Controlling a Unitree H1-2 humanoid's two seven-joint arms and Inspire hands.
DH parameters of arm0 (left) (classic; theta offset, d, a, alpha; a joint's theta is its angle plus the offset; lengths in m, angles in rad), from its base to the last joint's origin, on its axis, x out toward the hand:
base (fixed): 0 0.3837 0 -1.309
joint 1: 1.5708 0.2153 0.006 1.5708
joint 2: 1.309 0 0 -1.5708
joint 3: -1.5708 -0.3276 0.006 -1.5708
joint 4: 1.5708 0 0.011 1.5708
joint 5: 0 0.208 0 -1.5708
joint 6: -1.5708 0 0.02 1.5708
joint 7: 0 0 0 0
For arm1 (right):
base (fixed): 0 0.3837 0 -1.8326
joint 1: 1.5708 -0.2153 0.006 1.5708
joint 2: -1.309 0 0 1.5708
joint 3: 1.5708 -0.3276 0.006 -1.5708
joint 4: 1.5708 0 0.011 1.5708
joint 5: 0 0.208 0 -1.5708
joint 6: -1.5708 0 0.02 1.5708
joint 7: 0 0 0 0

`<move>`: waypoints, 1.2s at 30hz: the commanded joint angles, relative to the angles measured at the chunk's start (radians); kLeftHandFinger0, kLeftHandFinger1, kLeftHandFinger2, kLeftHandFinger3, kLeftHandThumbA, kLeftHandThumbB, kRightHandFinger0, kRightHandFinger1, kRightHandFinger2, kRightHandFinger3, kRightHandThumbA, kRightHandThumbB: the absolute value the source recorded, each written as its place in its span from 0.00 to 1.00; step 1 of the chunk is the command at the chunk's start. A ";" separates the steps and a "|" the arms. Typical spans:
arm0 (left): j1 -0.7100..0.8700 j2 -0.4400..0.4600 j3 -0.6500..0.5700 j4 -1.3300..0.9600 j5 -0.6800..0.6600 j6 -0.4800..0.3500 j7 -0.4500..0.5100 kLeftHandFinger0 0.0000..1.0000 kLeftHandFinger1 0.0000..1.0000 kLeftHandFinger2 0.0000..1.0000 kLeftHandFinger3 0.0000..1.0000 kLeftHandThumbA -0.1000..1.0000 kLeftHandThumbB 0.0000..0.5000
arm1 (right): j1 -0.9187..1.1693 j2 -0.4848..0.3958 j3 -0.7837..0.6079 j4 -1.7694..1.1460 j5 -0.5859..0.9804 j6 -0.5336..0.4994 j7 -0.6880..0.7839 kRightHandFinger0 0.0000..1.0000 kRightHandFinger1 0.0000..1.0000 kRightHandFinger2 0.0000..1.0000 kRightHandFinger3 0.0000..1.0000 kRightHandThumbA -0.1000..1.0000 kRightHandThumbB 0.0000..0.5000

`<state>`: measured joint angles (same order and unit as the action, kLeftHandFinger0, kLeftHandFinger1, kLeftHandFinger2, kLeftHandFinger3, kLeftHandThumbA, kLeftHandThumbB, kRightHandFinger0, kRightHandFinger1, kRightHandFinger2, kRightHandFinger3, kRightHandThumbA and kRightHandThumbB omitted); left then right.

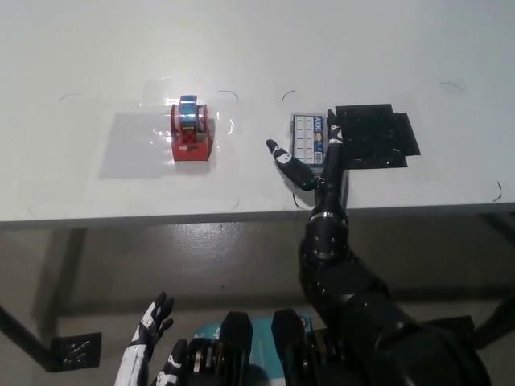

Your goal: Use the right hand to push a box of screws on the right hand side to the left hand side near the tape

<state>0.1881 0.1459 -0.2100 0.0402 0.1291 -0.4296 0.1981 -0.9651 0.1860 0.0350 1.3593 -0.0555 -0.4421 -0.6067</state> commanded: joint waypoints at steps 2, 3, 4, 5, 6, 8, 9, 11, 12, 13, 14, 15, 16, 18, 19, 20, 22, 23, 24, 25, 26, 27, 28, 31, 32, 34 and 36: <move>0.001 -0.002 -0.004 -0.036 -0.015 -0.040 -0.006 1.00 1.00 1.00 1.00 0.81 0.21 | -0.001 0.078 0.013 0.008 -0.017 0.011 0.001 1.00 1.00 1.00 1.00 1.00 0.43; 0.001 -0.002 -0.005 -0.037 -0.014 -0.040 -0.006 1.00 1.00 1.00 1.00 0.81 0.21 | 0.000 0.081 0.015 0.010 -0.019 0.012 -0.002 1.00 1.00 1.00 1.00 1.00 0.43; 0.004 -0.001 -0.006 -0.040 -0.010 -0.040 -0.005 1.00 1.00 1.00 1.00 0.81 0.20 | 0.000 0.087 0.017 0.013 -0.022 0.015 -0.004 1.00 1.00 1.00 1.00 1.00 0.42; 0.005 0.000 -0.009 -0.041 -0.008 -0.040 -0.004 1.00 1.00 1.00 1.00 0.81 0.20 | 0.003 0.089 0.019 0.013 -0.024 0.016 -0.007 1.00 1.00 1.00 1.00 1.00 0.42; 0.008 0.003 -0.010 -0.043 -0.005 -0.040 -0.003 1.00 1.00 1.00 1.00 0.82 0.19 | 0.004 0.092 0.026 0.014 -0.031 0.016 -0.010 1.00 1.00 1.00 1.00 1.00 0.40; 0.016 0.009 -0.009 -0.049 -0.009 -0.040 -0.003 1.00 1.00 1.00 1.00 0.82 0.17 | 0.005 0.103 0.042 0.015 -0.047 0.016 -0.020 1.00 1.00 1.00 1.00 1.00 0.41; 0.019 0.009 -0.007 -0.052 -0.009 -0.040 -0.002 1.00 1.00 1.00 1.00 0.82 0.17 | 0.004 0.106 0.047 0.015 -0.052 0.014 -0.021 1.00 1.00 1.00 1.00 1.00 0.41; 0.025 0.013 -0.004 -0.059 -0.009 -0.040 -0.002 1.00 1.00 1.00 1.00 0.82 0.18 | 0.003 0.117 0.051 0.014 -0.051 0.000 -0.018 1.00 1.00 1.00 1.00 1.00 0.43; 0.025 0.013 -0.003 -0.061 -0.012 -0.040 -0.003 1.00 1.00 1.00 1.00 0.82 0.18 | 0.002 0.120 0.049 0.013 -0.046 -0.006 -0.012 1.00 1.00 1.00 1.00 1.00 0.39; 0.026 0.013 -0.004 -0.062 -0.014 -0.040 -0.004 1.00 1.00 1.00 1.00 0.82 0.18 | 0.002 0.123 0.047 0.011 -0.042 -0.011 -0.005 1.00 1.00 1.00 1.00 1.00 0.38; 0.026 0.013 -0.003 -0.061 -0.019 -0.040 -0.005 1.00 1.00 1.00 1.00 0.82 0.18 | 0.000 0.126 0.047 0.012 -0.041 -0.017 -0.003 1.00 1.00 1.00 1.00 1.00 0.37; 0.024 0.011 -0.003 -0.063 -0.024 -0.040 -0.007 1.00 1.00 1.00 1.00 0.82 0.18 | -0.003 0.131 0.043 0.010 -0.035 -0.023 0.008 1.00 1.00 1.00 1.00 1.00 0.37; 0.023 0.012 -0.005 -0.065 -0.020 -0.040 -0.004 1.00 1.00 1.00 1.00 0.84 0.18 | -0.005 0.132 0.046 0.010 -0.039 -0.022 0.009 1.00 1.00 1.00 1.00 1.00 0.37; 0.021 0.012 -0.008 -0.069 -0.017 -0.040 -0.003 1.00 1.00 1.00 1.00 0.84 0.18 | -0.010 0.133 0.053 0.009 -0.047 -0.018 0.010 1.00 1.00 1.00 1.00 1.00 0.36; 0.022 0.010 -0.007 -0.076 -0.014 -0.040 -0.002 1.00 1.00 1.00 1.00 0.85 0.17 | -0.014 0.134 0.058 0.011 -0.050 -0.014 0.021 1.00 1.00 1.00 1.00 1.00 0.38; 0.022 0.010 -0.006 -0.078 -0.015 -0.040 -0.003 1.00 1.00 1.00 1.00 0.85 0.17 | -0.016 0.135 0.058 0.010 -0.049 -0.014 0.025 1.00 1.00 1.00 1.00 1.00 0.39; 0.019 0.010 -0.004 -0.082 -0.018 -0.040 -0.004 1.00 1.00 1.00 1.00 0.86 0.18 | -0.020 0.138 0.056 0.011 -0.043 -0.016 0.040 1.00 1.00 1.00 1.00 1.00 0.42; 0.018 0.009 -0.004 -0.084 -0.015 -0.040 0.000 1.00 1.00 1.00 1.00 0.88 0.18 | -0.022 0.139 0.057 0.011 -0.044 -0.016 0.044 1.00 1.00 1.00 1.00 1.00 0.44; 0.019 0.008 -0.001 -0.084 -0.015 -0.040 0.002 1.00 1.00 1.00 1.00 0.89 0.20 | -0.023 0.144 0.060 0.012 -0.046 -0.021 0.044 1.00 1.00 1.00 1.00 1.00 0.44; 0.019 0.008 -0.001 -0.084 -0.015 -0.040 0.002 1.00 1.00 1.00 1.00 0.90 0.19 | -0.022 0.144 0.060 0.012 -0.046 -0.022 0.044 1.00 1.00 1.00 1.00 1.00 0.45; 0.021 0.006 0.002 -0.088 -0.024 -0.040 -0.005 1.00 1.00 1.00 1.00 0.90 0.21 | -0.025 0.148 0.063 0.013 -0.049 -0.016 0.045 1.00 1.00 1.00 1.00 1.00 0.46; 0.023 0.005 0.003 -0.090 -0.026 -0.040 -0.005 1.00 1.00 1.00 1.00 0.90 0.21 | -0.026 0.151 0.064 0.014 -0.050 -0.014 0.045 1.00 1.00 1.00 1.00 1.00 0.46; 0.022 0.005 0.004 -0.091 -0.027 -0.040 -0.007 1.00 1.00 1.00 1.00 0.90 0.20 | -0.027 0.153 0.064 0.013 -0.049 -0.015 0.046 1.00 1.00 1.00 1.00 1.00 0.45; 0.026 0.004 0.008 -0.099 -0.038 -0.040 -0.013 1.00 1.00 1.00 1.00 0.90 0.22 | -0.035 0.163 0.062 0.014 -0.045 -0.006 0.047 1.00 1.00 1.00 1.00 1.00 0.44; 0.026 0.004 0.009 -0.100 -0.038 -0.040 -0.013 1.00 1.00 1.00 1.00 0.90 0.22 | -0.036 0.164 0.062 0.014 -0.045 -0.005 0.047 1.00 1.00 1.00 1.00 1.00 0.44; 0.027 0.004 0.010 -0.100 -0.041 -0.040 -0.014 1.00 1.00 1.00 1.00 0.90 0.23 | -0.042 0.169 0.057 0.016 -0.040 -0.007 0.044 1.00 1.00 1.00 1.00 1.00 0.43; 0.029 0.002 0.010 -0.101 -0.037 -0.040 -0.011 1.00 1.00 1.00 1.00 0.90 0.22 | -0.052 0.178 0.050 0.020 -0.037 -0.003 0.022 1.00 1.00 1.00 1.00 1.00 0.42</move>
<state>0.2064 0.1469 -0.2061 -0.0276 0.1054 -0.4297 0.1967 -0.9656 0.3087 0.0855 1.3681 -0.0910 -0.4571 -0.6173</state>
